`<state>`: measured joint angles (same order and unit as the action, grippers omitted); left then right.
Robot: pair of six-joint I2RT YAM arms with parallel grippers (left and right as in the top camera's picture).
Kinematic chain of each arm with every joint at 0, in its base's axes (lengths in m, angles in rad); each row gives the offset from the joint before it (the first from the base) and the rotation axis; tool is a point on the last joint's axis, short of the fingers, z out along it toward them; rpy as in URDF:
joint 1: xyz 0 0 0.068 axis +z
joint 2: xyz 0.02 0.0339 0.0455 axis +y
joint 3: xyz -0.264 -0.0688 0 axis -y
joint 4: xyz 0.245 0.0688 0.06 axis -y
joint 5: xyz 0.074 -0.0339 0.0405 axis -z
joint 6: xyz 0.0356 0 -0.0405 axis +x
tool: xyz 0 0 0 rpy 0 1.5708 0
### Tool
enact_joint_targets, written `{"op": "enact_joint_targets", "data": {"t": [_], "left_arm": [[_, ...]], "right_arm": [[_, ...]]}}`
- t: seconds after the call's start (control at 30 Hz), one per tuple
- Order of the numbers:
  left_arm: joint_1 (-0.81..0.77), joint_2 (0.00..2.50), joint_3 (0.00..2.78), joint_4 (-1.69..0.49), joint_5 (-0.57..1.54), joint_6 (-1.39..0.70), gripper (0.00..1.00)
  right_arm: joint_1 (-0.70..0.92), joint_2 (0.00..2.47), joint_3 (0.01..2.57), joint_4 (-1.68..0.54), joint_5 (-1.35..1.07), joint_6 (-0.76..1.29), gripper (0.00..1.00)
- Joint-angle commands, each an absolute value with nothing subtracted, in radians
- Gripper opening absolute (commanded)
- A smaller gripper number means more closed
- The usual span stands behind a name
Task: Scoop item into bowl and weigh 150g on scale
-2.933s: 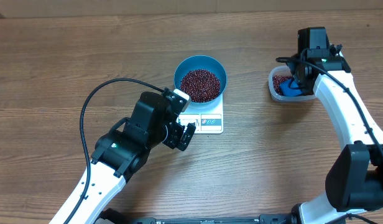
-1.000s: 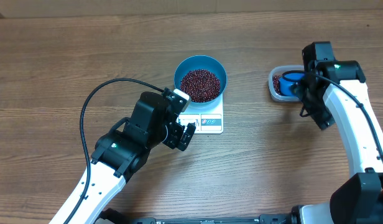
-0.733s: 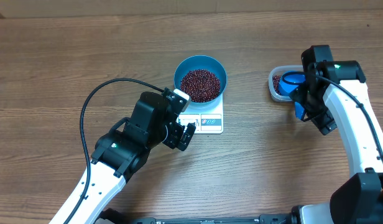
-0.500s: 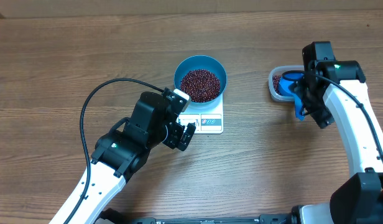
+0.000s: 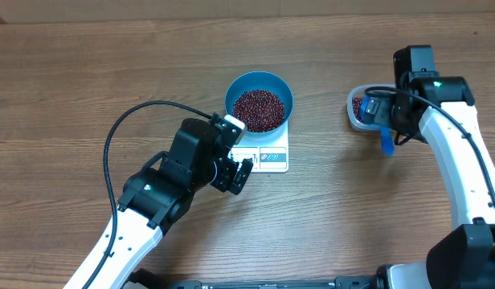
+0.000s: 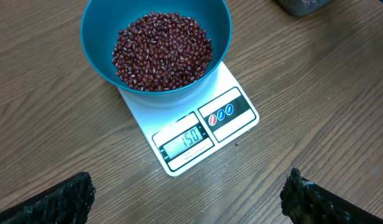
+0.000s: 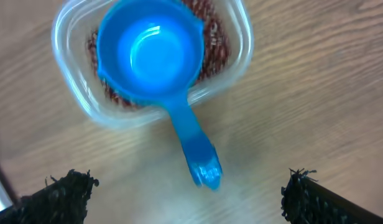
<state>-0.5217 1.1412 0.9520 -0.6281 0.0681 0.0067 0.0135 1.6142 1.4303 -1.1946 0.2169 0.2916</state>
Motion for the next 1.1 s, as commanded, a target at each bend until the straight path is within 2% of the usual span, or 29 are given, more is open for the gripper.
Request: {"op": "enact_joint_targets", "data": {"t": [0.0, 0.33, 1.07], "left_arm": [[-0.516, 1.146, 0.971, -0.624, 0.071, 0.023, 1.00], [-0.516, 1.146, 0.971, -0.624, 0.071, 0.022, 1.00], [-0.516, 1.146, 0.971, -0.624, 0.071, 0.022, 1.00]], "right_arm": [[0.010, 1.612, 1.541, -1.265, 0.181, 0.148, 1.00], [0.010, 1.612, 1.803, -1.536, 0.065, 0.149, 1.00], [0.011, 1.613, 1.806, -1.501, 0.065, 0.148, 1.00]]}}
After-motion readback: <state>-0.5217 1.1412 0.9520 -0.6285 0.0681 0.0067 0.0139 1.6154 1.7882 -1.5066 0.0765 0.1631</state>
